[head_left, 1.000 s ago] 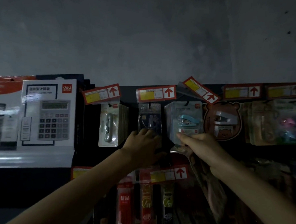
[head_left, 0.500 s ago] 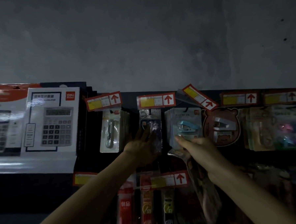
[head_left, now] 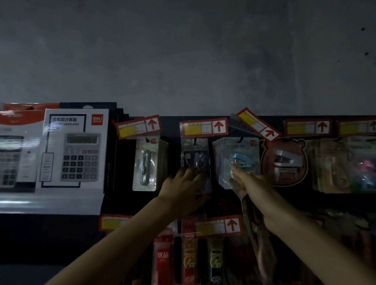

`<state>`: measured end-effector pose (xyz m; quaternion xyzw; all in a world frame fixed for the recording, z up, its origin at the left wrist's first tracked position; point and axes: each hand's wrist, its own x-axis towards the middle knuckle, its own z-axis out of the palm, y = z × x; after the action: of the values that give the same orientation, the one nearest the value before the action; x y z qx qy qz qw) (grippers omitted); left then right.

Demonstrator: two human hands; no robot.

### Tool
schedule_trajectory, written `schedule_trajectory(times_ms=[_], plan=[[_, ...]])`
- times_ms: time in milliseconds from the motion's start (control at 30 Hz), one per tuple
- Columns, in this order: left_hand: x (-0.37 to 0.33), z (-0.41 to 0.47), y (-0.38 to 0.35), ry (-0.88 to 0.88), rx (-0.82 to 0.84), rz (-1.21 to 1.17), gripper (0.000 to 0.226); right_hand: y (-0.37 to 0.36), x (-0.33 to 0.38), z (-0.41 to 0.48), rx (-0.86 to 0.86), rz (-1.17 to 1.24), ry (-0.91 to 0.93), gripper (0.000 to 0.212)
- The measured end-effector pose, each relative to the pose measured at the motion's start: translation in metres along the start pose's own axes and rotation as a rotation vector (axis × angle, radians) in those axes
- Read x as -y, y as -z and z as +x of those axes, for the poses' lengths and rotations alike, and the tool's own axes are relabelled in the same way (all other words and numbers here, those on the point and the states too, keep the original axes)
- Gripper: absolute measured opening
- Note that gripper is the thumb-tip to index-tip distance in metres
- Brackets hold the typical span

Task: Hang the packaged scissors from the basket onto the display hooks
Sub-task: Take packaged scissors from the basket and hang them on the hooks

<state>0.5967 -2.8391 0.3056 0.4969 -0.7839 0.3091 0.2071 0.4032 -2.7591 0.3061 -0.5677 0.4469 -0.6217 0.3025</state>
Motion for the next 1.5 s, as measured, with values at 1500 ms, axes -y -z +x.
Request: schedule_trajectory(times_ms=[1500], plan=[[0.004,-0.054,0.071,0.107,-0.697,-0.397,0.053,-0.024,-0.011,-0.026,0.111,0.178,0.050,0.013]])
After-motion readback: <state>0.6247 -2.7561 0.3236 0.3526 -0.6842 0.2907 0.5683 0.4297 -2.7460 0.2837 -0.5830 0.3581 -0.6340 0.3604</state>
